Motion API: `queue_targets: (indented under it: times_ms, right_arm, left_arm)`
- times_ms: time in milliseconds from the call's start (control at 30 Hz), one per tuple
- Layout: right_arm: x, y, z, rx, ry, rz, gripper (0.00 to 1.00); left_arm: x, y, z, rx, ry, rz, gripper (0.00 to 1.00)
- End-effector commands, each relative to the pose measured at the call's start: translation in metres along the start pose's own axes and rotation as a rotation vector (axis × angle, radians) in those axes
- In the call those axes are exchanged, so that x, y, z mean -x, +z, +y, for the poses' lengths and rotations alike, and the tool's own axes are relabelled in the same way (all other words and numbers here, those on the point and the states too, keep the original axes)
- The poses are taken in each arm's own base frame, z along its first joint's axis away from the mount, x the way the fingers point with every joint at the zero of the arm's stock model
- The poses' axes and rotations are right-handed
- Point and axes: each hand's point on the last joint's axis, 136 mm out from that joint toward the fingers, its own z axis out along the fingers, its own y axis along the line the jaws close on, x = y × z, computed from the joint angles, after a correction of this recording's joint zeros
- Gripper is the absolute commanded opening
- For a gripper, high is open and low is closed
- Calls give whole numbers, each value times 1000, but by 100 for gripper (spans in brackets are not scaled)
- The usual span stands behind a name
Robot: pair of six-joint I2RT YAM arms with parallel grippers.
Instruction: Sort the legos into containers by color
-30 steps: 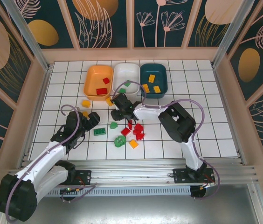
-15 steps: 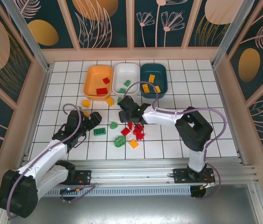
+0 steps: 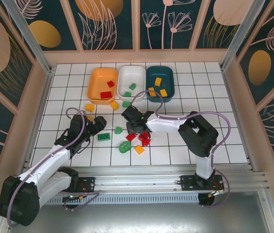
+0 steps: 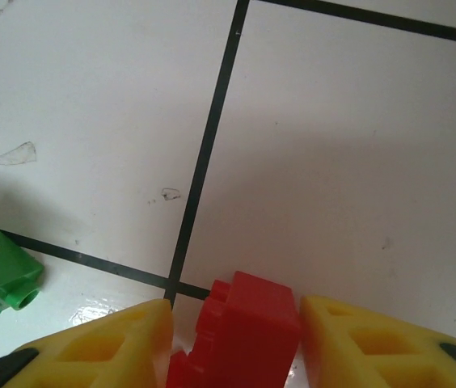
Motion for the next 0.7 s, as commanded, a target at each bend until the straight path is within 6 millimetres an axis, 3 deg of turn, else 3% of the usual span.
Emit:
queue_targets:
  times_ms: [0,200,300,433,500,667]
  right_arm:
    - [-3,9,-3,-24,15,-5,40]
    - [21,5,6,-7,7,-73,24]
    - [46,-11,18,26,-8,-139,21]
    - [100,-43,44,154,-17,-275,21]
    - [130,-49,61,246,-35,-313,21]
    - [193,-23,80,313,-44,-364,21]
  left_arm:
    - [2,-1,-1,-11,1,-11,92]
    - [5,0,-2,-2,6,-18,92]
    - [8,-2,3,21,-4,-40,93]
    - [22,-12,18,84,-42,-119,94]
    - [28,-17,29,100,-83,-152,97]
    - [23,-17,35,88,-122,-122,98]
